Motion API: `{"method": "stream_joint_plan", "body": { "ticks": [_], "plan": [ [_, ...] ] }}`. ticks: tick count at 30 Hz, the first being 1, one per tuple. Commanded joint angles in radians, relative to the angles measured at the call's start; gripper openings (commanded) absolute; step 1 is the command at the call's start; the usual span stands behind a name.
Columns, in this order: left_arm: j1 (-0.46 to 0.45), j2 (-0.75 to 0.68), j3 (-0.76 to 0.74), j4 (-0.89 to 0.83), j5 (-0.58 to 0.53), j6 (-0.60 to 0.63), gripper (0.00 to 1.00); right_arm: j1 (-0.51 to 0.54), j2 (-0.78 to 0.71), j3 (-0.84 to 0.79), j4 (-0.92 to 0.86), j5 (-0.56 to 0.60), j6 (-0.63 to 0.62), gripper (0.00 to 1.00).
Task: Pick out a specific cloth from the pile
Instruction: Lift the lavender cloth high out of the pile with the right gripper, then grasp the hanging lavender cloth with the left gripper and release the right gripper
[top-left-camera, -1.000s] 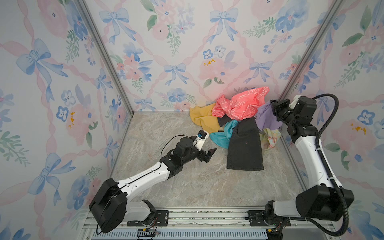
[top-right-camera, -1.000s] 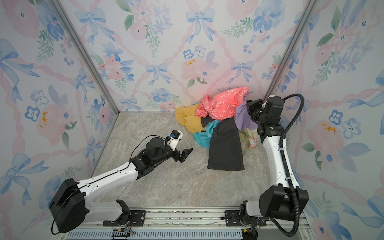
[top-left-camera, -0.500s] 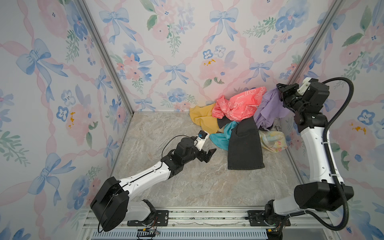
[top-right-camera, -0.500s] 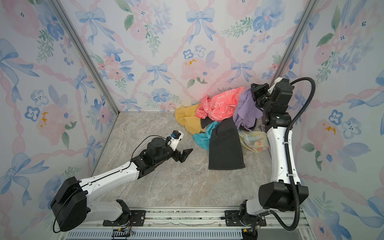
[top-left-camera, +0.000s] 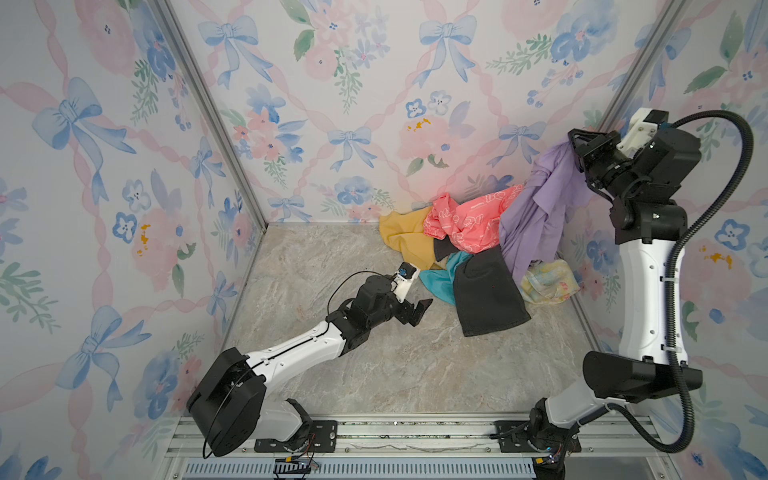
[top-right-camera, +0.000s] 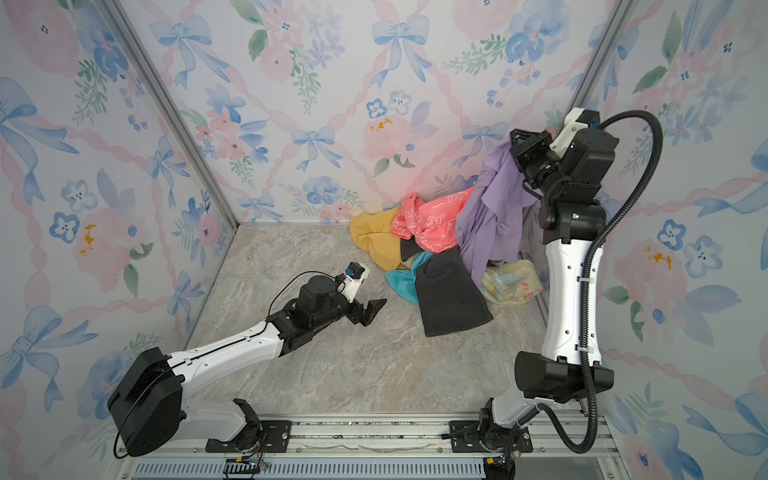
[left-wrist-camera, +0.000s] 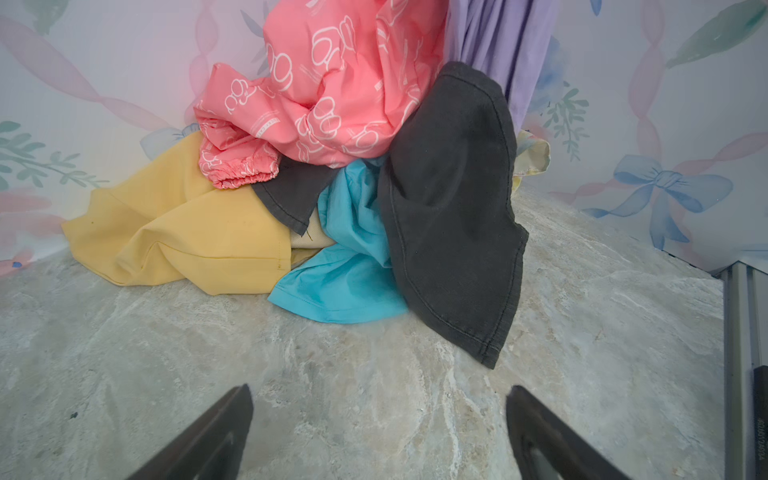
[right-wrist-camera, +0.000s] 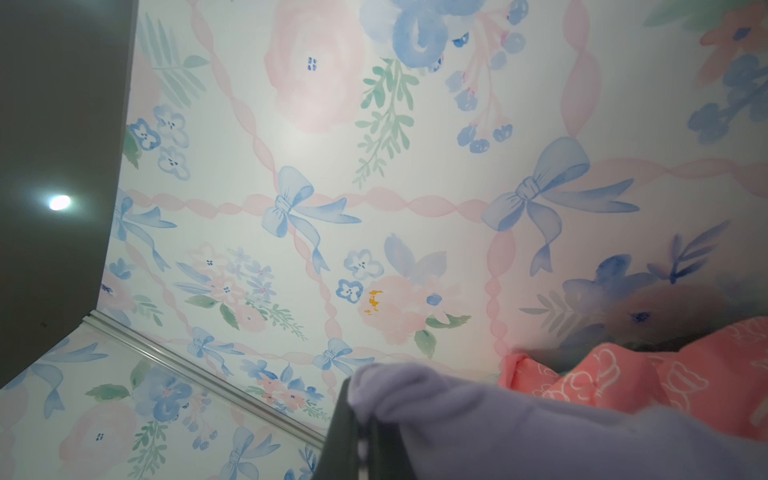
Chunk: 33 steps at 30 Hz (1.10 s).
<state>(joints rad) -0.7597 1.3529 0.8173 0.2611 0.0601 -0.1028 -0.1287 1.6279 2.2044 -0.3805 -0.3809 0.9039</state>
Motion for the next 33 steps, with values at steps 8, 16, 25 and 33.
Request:
{"method": "stream_joint_plan", "body": {
  "ticks": [8, 16, 25, 33],
  "plan": [
    [0.000, 0.019, 0.038, 0.022, -0.013, -0.058, 0.96, 0.017, 0.129, 0.351, -0.102, -0.087, -0.086, 0.00],
    [-0.013, 0.034, 0.148, 0.074, 0.010, -0.108, 0.97, 0.038, 0.087, 0.351, -0.114, -0.125, -0.104, 0.00],
    [-0.092, 0.290, 0.525, 0.117, -0.033, -0.121, 0.98, 0.139, -0.079, 0.110, -0.115, -0.113, -0.183, 0.00],
    [-0.112, 0.567, 0.850, 0.217, -0.011, -0.160, 0.98, 0.179, -0.239, -0.171, 0.007, -0.090, -0.147, 0.00]
  ]
}}
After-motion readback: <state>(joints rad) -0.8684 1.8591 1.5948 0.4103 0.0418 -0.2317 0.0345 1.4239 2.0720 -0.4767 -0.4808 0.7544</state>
